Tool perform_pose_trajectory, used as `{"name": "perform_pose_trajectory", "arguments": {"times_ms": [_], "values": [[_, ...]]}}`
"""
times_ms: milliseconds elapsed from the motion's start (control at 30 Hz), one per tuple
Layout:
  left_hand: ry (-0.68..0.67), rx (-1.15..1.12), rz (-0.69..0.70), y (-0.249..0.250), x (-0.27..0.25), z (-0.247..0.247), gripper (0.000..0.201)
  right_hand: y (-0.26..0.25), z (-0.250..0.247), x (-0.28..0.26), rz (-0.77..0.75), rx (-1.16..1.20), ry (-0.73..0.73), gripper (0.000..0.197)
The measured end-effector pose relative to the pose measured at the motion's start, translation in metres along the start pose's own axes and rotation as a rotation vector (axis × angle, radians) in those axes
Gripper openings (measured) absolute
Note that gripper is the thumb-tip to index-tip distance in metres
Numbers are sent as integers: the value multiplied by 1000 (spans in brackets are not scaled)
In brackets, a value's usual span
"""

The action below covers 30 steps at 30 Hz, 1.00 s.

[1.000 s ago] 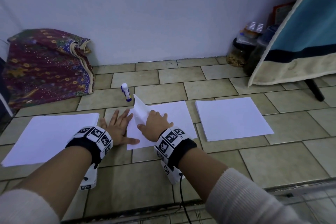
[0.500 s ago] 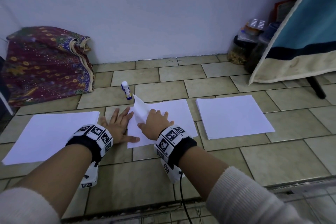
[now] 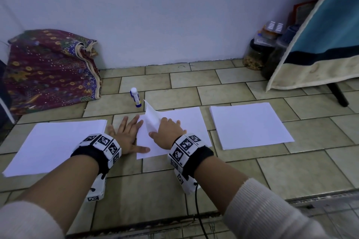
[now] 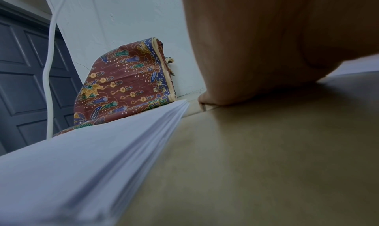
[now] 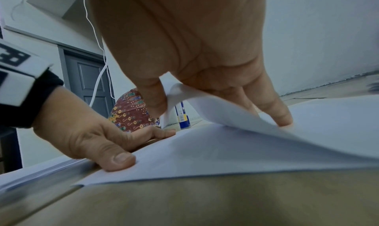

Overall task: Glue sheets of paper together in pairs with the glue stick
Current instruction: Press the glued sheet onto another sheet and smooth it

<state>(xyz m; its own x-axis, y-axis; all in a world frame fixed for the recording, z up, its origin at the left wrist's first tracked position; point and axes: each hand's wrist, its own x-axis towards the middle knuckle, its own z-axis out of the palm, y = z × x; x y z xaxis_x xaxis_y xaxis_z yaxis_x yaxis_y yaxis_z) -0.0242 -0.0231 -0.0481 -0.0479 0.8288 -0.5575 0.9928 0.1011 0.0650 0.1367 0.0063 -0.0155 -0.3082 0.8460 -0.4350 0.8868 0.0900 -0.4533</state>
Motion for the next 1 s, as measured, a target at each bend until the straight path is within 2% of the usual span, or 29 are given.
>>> {"name": "perform_pose_trajectory", "arguments": {"times_ms": [133, 233, 367, 567, 1000], "values": [[-2, 2, -6, 1, 1, 0, 120, 1, -2, 1, -4, 8, 4, 54], [21, -4, -2, 0, 2, 1, 111, 1, -1, 0, 0, 18, 8, 55], [35, -13, -15, 0, 2, 3, 114, 4, 1, -1, -50, 60, 46, 74], [45, -26, -39, 2, 0, 3, 118, 2, -1, 3, -53, -149, -47, 50], [55, -40, -44, 3, -2, 2, 118, 4, 0, 5, -67, -209, -89, 58]]}}
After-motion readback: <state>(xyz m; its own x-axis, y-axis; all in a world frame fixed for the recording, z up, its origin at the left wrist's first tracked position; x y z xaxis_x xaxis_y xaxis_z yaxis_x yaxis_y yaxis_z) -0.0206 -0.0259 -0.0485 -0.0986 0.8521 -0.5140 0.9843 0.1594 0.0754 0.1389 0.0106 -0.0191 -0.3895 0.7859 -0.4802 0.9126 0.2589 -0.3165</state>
